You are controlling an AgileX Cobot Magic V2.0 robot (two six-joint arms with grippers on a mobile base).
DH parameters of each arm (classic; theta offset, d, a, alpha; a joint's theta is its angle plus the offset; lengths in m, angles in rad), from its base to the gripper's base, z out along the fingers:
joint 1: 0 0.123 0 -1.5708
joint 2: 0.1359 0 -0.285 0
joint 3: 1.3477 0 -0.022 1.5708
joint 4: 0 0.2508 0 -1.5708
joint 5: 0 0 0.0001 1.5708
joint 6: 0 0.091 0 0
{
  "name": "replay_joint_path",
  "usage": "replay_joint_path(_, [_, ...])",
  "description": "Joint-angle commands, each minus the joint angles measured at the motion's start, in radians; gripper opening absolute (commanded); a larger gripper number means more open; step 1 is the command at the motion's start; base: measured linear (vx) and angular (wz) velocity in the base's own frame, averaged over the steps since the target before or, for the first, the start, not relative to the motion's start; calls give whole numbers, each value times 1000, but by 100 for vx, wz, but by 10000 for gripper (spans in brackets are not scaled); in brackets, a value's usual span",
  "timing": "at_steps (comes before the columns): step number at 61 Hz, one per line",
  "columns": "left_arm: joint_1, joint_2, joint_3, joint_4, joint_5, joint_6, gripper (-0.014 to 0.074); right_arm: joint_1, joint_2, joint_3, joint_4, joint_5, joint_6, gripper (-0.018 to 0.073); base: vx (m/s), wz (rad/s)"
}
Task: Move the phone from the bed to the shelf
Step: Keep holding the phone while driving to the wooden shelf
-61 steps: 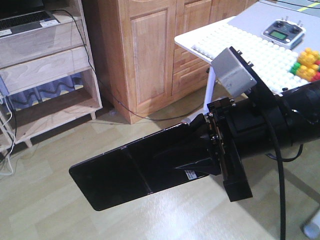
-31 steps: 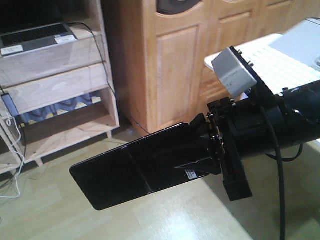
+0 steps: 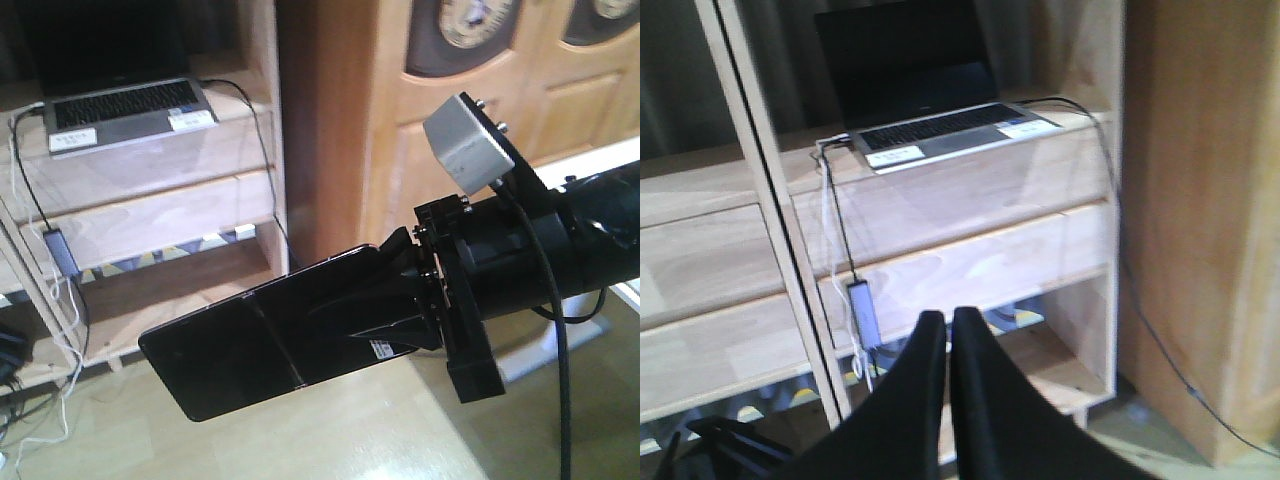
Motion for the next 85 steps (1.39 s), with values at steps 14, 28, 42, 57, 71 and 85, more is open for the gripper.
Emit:
replay_joint_path(14, [-2,-11,-23,-9,-72,-6,1,-3,-29,-29,89,74,-8,-2,43,28])
replay_joint_path(28, [-2,-11,-23,-9,-72,-6,1,-3,-29,-29,89,74,-8,-2,40,33])
replay_joint_path(42, [-2,-11,-23,-9,-72,-6,1,-3,-29,-29,89,74,-8,-2,38,32])
replay_joint_path(57, [-2,-11,-23,-9,-72,-6,1,-3,-29,-29,89,74,-8,-2,36,23])
replay_joint_path(71, [-2,-11,-23,-9,-72,-6,1,-3,-29,-29,89,74,-8,-2,34,18])
replay_joint_path(85, [-2,-11,-23,-9,-72,-6,1,-3,-29,-29,89,74,-8,-2,29,14])
